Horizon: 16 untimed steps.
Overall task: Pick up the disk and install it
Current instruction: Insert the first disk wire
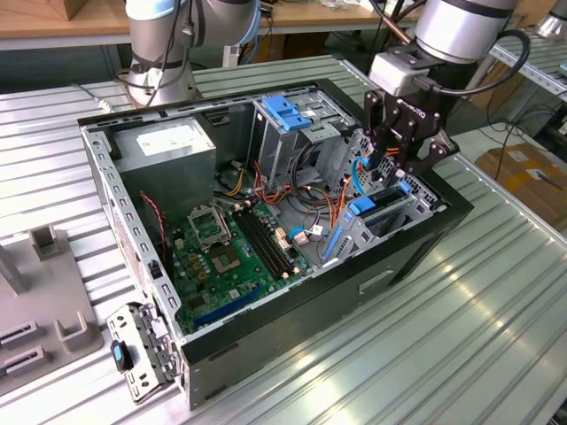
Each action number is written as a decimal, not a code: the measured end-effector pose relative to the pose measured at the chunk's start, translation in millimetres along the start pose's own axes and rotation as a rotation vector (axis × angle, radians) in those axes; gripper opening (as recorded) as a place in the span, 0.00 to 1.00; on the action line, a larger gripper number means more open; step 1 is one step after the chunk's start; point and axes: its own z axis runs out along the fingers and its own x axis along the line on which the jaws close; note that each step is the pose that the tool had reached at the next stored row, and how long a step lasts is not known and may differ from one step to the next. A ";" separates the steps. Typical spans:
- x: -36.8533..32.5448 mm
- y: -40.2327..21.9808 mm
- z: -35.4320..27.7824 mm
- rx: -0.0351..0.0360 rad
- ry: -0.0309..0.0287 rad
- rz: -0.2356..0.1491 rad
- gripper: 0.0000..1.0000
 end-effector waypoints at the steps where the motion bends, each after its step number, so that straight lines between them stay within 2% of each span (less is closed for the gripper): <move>1: -0.3 -1.5 0.1 0.0000 0.0002 0.000 0.43; 5: -1.2 -7.1 2.8 -0.0001 0.0001 0.000 0.43; 13: -3.6 -9.7 12.4 -0.0001 0.0005 0.000 0.43; 16: -3.7 -9.7 12.5 -0.0001 0.0006 0.000 0.43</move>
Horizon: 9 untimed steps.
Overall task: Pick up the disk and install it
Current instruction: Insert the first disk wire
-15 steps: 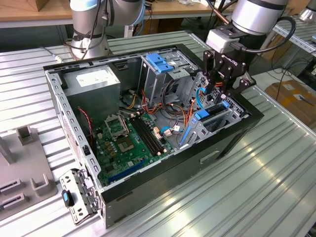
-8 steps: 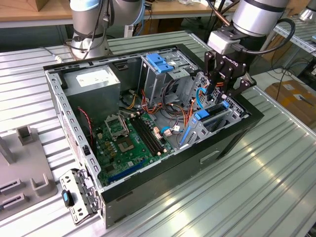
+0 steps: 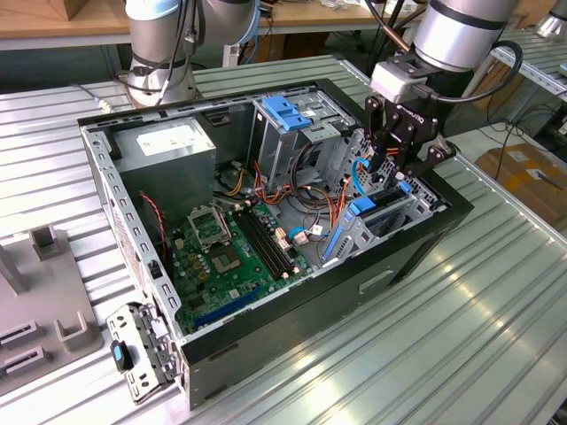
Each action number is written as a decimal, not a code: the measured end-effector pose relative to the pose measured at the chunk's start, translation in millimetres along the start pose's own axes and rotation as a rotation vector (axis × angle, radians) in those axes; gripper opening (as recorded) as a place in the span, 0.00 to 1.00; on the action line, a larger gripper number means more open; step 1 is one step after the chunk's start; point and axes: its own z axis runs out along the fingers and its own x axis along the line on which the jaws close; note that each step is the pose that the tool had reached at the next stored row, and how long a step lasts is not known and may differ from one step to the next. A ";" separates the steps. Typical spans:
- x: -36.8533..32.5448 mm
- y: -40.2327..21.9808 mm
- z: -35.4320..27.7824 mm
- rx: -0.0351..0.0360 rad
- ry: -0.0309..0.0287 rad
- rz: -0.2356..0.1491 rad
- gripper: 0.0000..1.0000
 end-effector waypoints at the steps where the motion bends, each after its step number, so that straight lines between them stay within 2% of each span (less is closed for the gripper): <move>1: 0.0 0.0 0.1 0.0000 -0.0001 0.000 0.43; 3: 0.0 0.0 0.2 0.0000 -0.0001 0.000 0.41; 4: 0.0 0.0 0.2 0.0000 0.0000 0.000 0.35; 5: 0.0 0.0 0.2 0.0000 -0.0001 0.000 0.35; 6: 0.0 0.0 0.3 0.0001 -0.0001 0.000 0.22; 7: 0.0 0.0 0.3 0.0000 -0.0001 0.000 0.16; 9: 0.0 0.0 0.4 0.0000 -0.0001 0.000 0.16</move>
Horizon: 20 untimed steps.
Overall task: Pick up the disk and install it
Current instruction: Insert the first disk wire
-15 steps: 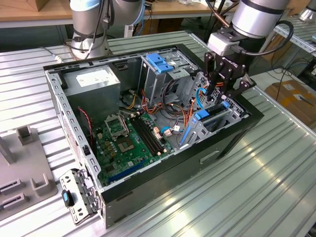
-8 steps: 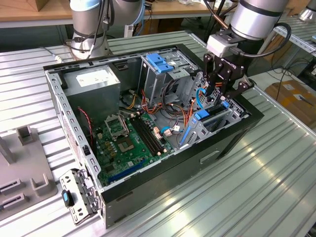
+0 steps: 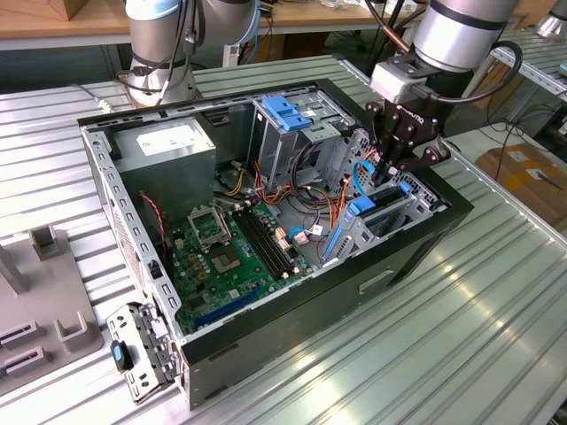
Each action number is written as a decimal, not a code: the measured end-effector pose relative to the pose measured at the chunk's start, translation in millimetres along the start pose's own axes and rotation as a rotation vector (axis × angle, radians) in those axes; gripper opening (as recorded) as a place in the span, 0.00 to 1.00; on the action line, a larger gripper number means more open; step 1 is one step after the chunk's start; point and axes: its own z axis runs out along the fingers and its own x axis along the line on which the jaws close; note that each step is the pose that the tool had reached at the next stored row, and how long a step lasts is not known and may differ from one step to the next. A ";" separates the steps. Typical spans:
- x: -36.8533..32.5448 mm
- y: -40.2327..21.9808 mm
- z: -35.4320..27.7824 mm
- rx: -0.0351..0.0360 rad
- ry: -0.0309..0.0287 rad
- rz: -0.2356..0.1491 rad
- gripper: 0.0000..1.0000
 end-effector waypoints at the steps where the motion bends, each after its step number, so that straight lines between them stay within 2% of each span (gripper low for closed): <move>1: 0.0 0.0 0.1 0.0000 0.0000 0.000 0.16; 13: 1.3 0.6 -3.0 0.0008 0.0003 -0.001 0.16; 19: 5.1 4.8 -2.9 0.0122 0.0002 -0.011 0.16; 20: 5.7 6.0 -2.9 0.0176 0.0003 -0.015 0.16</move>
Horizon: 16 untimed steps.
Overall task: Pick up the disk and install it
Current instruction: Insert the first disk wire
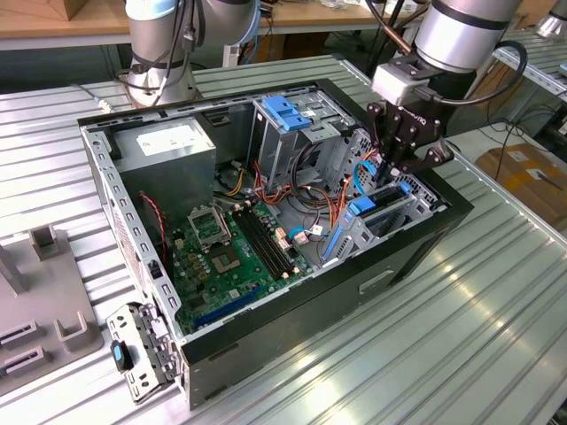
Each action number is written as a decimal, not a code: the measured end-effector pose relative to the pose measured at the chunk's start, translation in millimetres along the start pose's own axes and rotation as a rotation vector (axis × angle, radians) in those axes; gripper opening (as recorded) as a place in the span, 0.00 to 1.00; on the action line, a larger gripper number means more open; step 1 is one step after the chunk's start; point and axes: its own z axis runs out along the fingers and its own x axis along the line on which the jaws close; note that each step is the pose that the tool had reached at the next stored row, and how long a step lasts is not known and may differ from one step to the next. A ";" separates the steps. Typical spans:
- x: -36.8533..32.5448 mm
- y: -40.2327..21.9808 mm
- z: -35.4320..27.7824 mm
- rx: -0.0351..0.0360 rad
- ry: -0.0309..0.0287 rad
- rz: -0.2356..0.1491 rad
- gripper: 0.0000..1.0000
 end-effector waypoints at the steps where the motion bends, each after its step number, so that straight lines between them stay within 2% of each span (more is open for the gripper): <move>1: 0.8 0.6 0.0 0.0052 0.0005 -0.004 0.16; 4: 1.5 2.4 0.0 0.0170 0.0063 -0.012 0.16; 5: 1.4 3.7 -0.1 0.0206 0.0111 -0.014 0.16; 8: 1.4 6.3 0.0 0.0242 0.0263 -0.017 0.16; 16: 2.0 8.6 0.2 0.0244 0.0281 -0.018 0.16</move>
